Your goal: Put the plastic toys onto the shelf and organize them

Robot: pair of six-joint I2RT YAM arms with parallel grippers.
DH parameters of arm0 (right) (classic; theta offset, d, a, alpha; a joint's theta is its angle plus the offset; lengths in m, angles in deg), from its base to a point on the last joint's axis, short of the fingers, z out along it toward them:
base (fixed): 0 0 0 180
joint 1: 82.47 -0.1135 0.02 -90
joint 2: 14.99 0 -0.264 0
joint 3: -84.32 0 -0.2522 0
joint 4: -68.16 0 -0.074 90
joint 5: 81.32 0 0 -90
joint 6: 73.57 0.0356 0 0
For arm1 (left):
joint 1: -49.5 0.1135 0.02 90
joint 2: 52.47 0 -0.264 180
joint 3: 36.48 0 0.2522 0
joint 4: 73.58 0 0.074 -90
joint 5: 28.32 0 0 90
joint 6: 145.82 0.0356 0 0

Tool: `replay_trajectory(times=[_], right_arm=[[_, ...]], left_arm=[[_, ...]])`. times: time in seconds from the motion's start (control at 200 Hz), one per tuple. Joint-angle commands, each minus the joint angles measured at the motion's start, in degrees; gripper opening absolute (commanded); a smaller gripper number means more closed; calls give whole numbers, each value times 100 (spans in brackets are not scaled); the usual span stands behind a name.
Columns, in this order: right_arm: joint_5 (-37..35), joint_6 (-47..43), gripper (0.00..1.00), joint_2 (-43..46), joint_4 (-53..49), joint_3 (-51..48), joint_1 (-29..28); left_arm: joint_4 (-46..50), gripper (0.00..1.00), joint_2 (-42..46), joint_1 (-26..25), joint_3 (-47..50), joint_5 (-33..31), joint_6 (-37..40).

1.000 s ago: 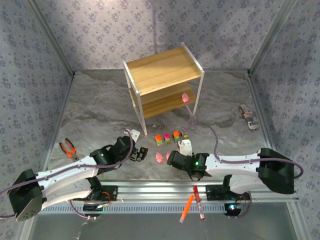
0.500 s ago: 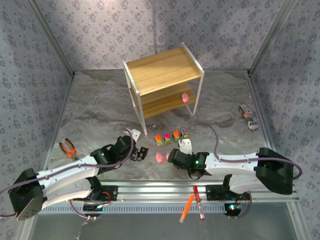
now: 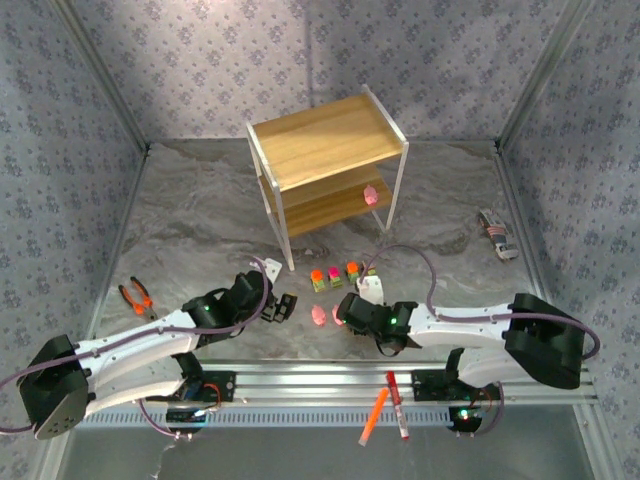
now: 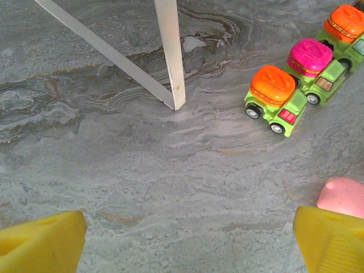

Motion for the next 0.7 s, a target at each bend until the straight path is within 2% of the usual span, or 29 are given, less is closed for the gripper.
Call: replay_trajectory(times=[0.0, 0.695], right_arm=[[45, -149, 50, -85, 55, -25, 67], [79, -275, 43, -304, 167, 55, 148]], left_arm=[[-22, 94, -28, -32, -171, -28, 80], [-22, 94, -81, -32, -190, -49, 80]])
